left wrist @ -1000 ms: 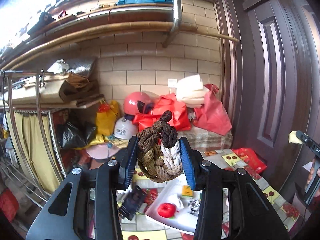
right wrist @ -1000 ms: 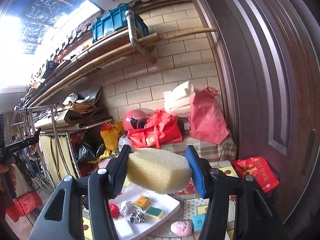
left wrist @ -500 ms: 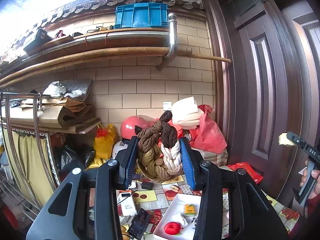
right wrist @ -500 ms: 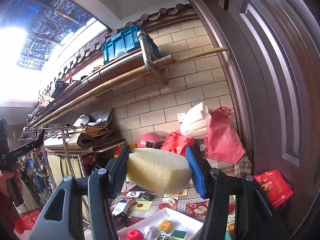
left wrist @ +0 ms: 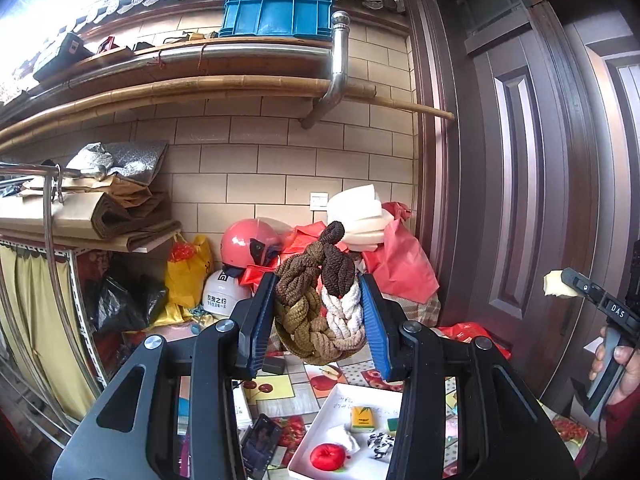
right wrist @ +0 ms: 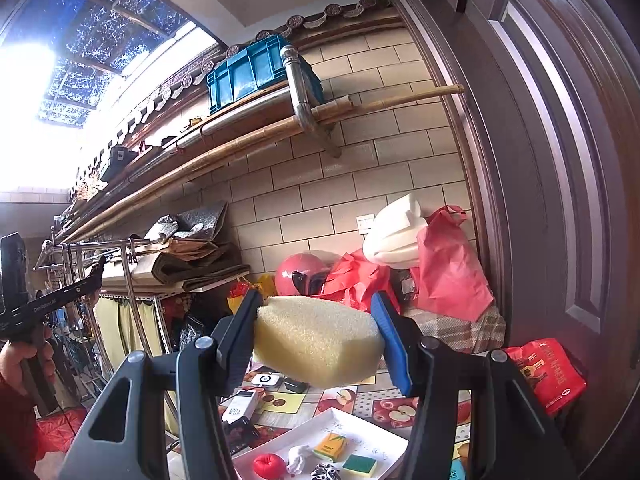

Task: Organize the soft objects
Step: 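Lift the rope toy and yellow sponge high and carry them toward the tray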

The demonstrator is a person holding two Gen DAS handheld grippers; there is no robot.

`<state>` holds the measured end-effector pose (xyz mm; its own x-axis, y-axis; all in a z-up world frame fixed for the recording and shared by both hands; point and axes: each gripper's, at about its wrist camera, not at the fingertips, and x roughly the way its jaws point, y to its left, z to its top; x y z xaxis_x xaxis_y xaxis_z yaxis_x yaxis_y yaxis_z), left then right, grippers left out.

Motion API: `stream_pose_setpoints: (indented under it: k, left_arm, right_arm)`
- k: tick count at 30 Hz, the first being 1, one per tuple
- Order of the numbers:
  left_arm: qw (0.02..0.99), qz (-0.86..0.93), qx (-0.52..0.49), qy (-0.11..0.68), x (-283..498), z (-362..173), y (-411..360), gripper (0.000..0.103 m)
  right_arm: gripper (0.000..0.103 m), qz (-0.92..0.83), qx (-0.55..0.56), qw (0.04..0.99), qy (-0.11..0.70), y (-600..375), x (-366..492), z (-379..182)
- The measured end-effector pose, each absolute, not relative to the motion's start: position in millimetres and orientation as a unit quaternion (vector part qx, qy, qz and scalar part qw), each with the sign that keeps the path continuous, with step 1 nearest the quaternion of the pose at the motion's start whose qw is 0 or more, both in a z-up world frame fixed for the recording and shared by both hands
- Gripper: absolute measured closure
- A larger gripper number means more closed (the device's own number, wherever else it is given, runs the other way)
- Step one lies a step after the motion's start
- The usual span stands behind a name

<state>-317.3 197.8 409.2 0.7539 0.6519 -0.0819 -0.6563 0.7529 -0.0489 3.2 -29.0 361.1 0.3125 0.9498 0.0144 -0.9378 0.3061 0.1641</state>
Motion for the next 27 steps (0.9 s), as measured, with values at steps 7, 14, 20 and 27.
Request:
stream_pose_setpoints:
  k: [7, 14, 20, 27]
  left_arm:
    - [0.937, 0.344, -0.044, 0.039, -307, 404, 207, 0.062]
    - [0.938, 0.338, -0.053, 0.050, -295, 396, 214, 0.062]
    - [0.939, 0.335, -0.058, 0.058, -286, 390, 221, 0.062]
    - [0.939, 0.332, -0.066, 0.067, -276, 382, 231, 0.062]
  right_arm:
    - [0.047, 0.588, 0.068, 0.805, 0.050, -19, 5, 358]
    - [0.047, 0.591, 0.064, 0.802, 0.065, -7, 9, 352]
    - [0.047, 0.595, 0.059, 0.798, 0.079, 5, 11, 346]
    - [0.047, 0.598, 0.054, 0.794, 0.094, 17, 15, 337]
